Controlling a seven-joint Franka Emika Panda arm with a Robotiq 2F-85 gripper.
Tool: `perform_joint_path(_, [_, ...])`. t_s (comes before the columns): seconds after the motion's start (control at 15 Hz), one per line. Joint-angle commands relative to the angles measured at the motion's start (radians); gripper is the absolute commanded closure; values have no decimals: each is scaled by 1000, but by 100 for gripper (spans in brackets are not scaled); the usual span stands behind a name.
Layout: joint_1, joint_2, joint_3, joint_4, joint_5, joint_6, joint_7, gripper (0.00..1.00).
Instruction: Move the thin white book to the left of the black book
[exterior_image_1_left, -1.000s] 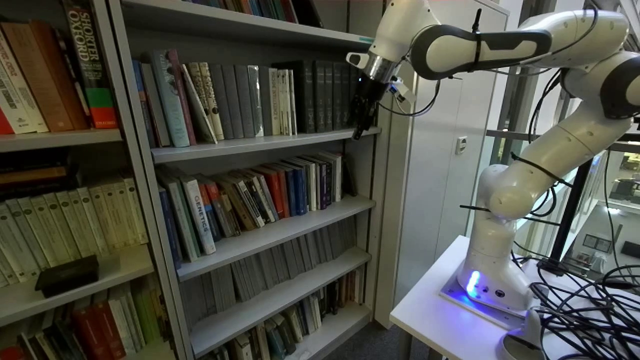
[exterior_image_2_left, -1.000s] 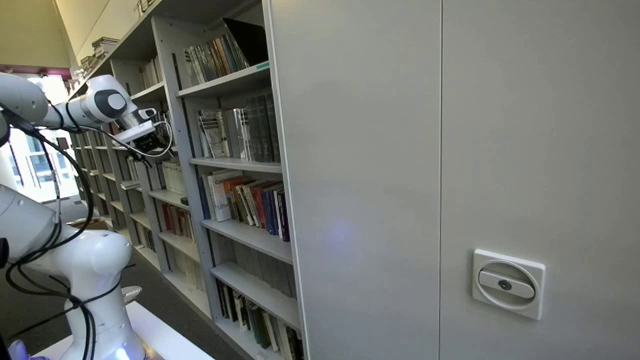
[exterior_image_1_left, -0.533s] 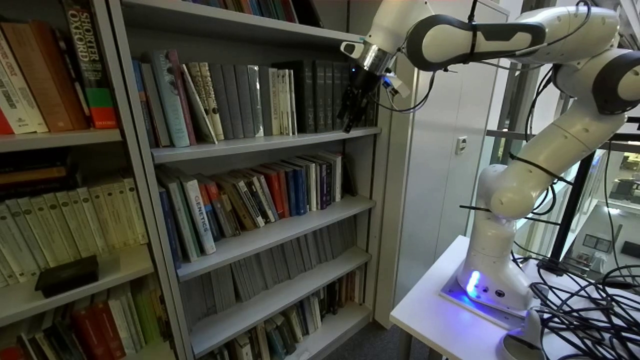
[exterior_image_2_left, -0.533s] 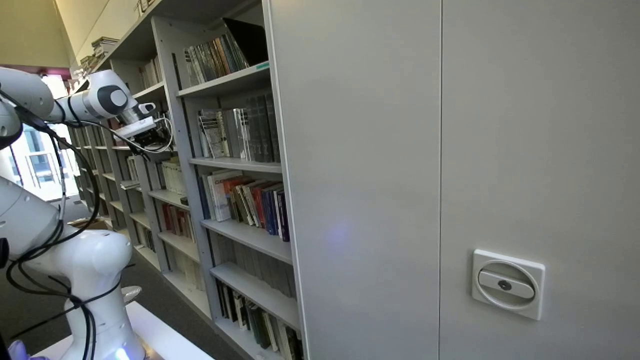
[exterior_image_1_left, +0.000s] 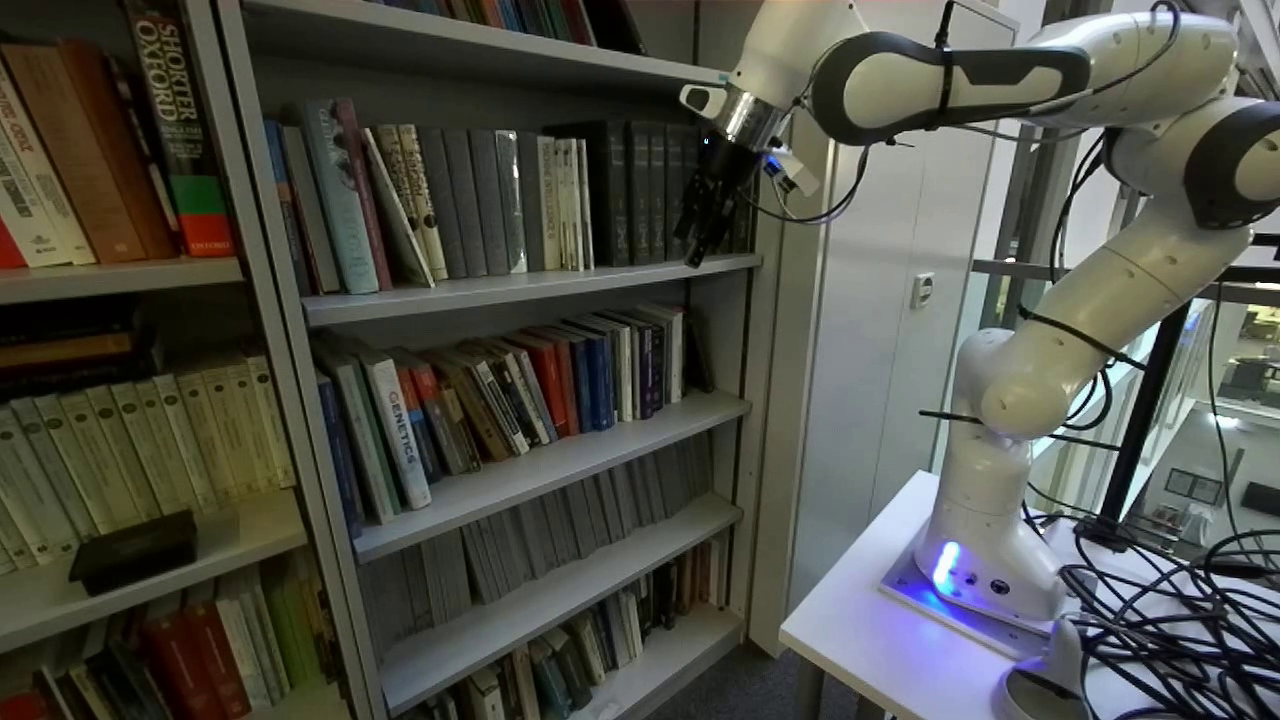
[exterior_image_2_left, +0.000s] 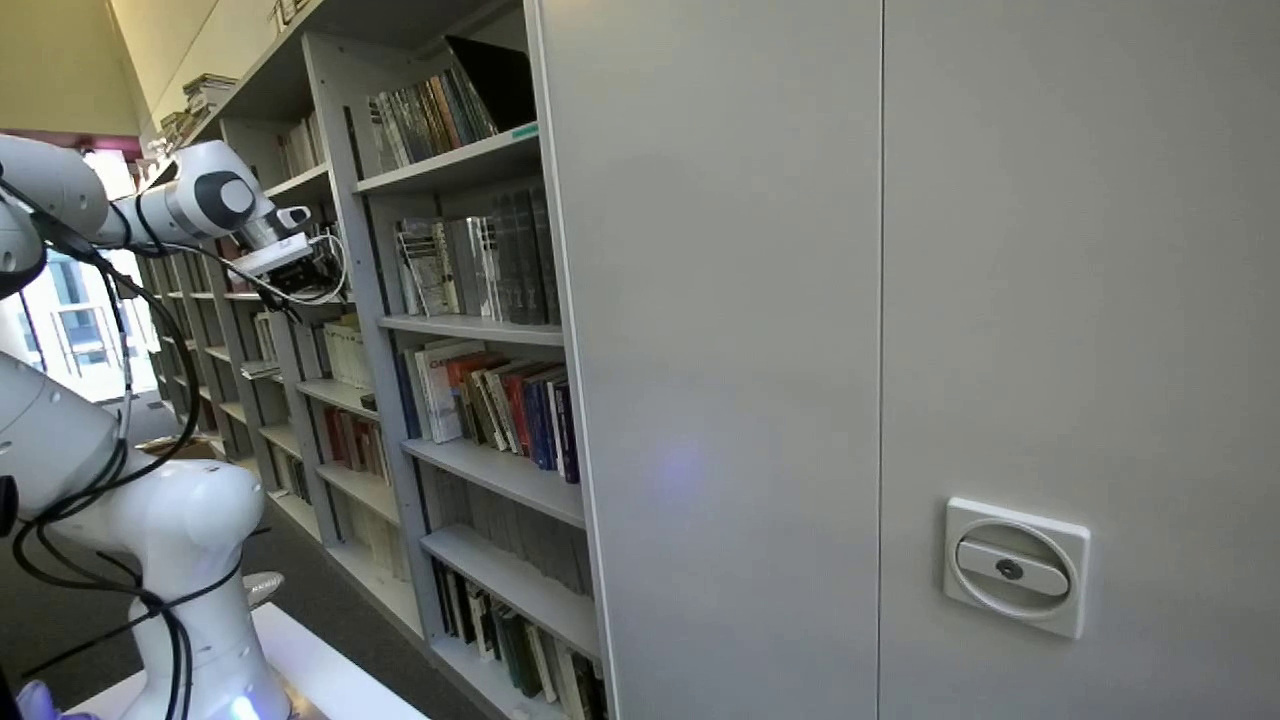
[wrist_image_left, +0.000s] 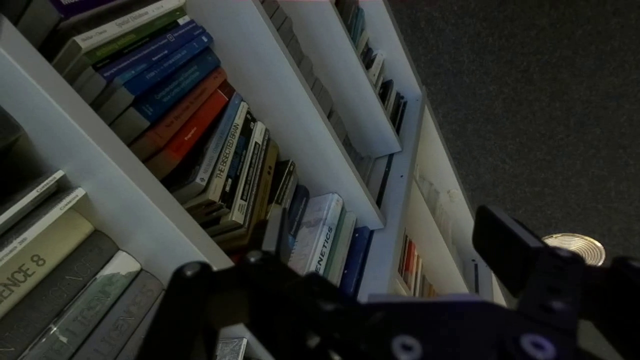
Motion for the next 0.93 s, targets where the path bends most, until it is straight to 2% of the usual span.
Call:
perform_joint_path(0.0, [-14,55,-1,11,-82,52,-36,0])
perform_joint_path(0.47, [-26,334,-20,119,-50,358,6,0])
perform_joint_path(0.67, [-22,441,-22,191,-10,442,16,0])
perform_joint_path(0.87, [-10,530,-20,268,80,509,3,0])
